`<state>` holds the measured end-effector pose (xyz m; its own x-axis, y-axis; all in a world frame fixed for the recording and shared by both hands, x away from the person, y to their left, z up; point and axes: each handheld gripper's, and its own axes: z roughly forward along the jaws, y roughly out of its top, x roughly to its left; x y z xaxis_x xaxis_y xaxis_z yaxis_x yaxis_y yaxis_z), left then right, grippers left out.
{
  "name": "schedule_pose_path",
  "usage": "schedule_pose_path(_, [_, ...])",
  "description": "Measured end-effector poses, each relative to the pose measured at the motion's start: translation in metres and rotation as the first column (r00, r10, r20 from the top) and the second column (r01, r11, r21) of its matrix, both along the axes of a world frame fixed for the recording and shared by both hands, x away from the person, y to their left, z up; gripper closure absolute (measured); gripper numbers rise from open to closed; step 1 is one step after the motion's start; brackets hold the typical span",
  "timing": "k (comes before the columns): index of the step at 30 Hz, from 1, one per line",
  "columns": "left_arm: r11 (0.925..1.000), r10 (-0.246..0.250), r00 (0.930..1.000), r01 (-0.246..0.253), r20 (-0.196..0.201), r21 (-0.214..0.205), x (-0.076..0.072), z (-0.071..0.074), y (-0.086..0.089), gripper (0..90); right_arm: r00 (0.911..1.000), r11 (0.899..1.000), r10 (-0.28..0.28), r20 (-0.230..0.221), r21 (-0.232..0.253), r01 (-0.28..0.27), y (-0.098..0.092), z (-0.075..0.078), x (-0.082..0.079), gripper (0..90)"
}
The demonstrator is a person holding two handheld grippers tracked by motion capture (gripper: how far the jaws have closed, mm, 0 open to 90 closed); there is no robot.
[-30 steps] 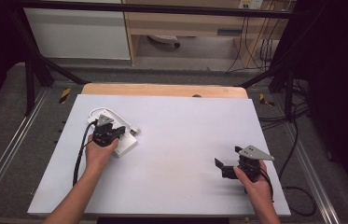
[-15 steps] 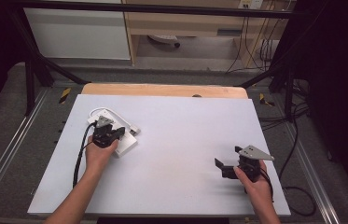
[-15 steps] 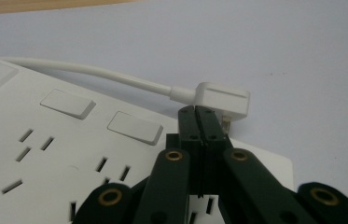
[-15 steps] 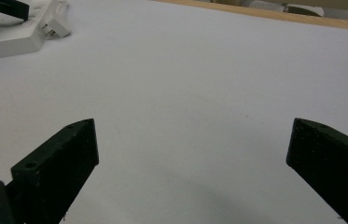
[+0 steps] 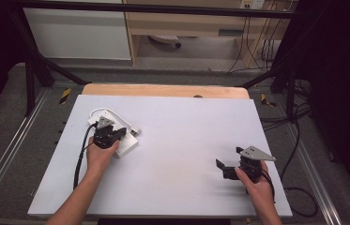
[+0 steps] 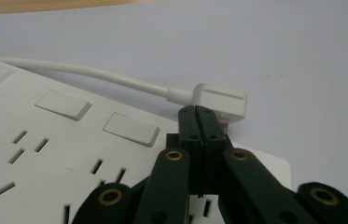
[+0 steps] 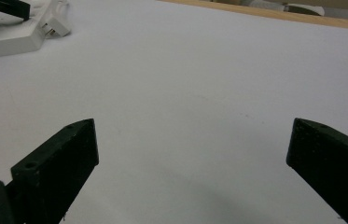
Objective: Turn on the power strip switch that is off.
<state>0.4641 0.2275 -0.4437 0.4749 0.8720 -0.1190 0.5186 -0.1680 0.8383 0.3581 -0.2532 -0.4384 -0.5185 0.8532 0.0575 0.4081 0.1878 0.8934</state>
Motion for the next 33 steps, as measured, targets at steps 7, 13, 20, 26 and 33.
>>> schedule_pose_path(7, [1.0, -0.001, 1.0, 0.001, 0.001, -0.006, 0.0001, -0.0006, 0.0003, 90.0, 1.0, 1.0, 0.002, 0.001, -0.002, -0.002, -0.0001, 0.0003, -0.0005, 2.7])
schedule_pose_path(13, [0.9999, -0.004, 1.0, 0.004, 0.0, -0.013, 0.0006, -0.0013, 0.0001, 90.0, 1.0, 1.0, 0.002, 0.001, -0.002, -0.002, 0.0, 0.0001, -0.0002, 2.7])
schedule_pose_path(20, [0.9997, -0.008, 1.0, 0.008, -0.001, -0.021, 0.0009, -0.0019, -0.0003, 90.0, 1.0, 1.0, 0.001, 0.001, -0.002, -0.001, -0.0002, 0.0001, -0.0001, 2.7])
schedule_pose_path(26, [0.9997, -0.009, 1.0, 0.009, 0.0, -0.023, 0.001, -0.002, -0.0001, 90.0, 1.0, 1.0, 0.002, -0.002, 0.0, -0.002, 0.0004, 0.0, -0.0003, 2.7])
schedule_pose_path(33, [0.9994, -0.011, 0.9999, 0.011, -0.005, -0.034, 0.0015, -0.0023, 0.0009, 90.0, 1.0, 1.0, 0.003, -0.003, -0.003, -0.003, 0.0001, -0.0002, -0.0001, 2.7])
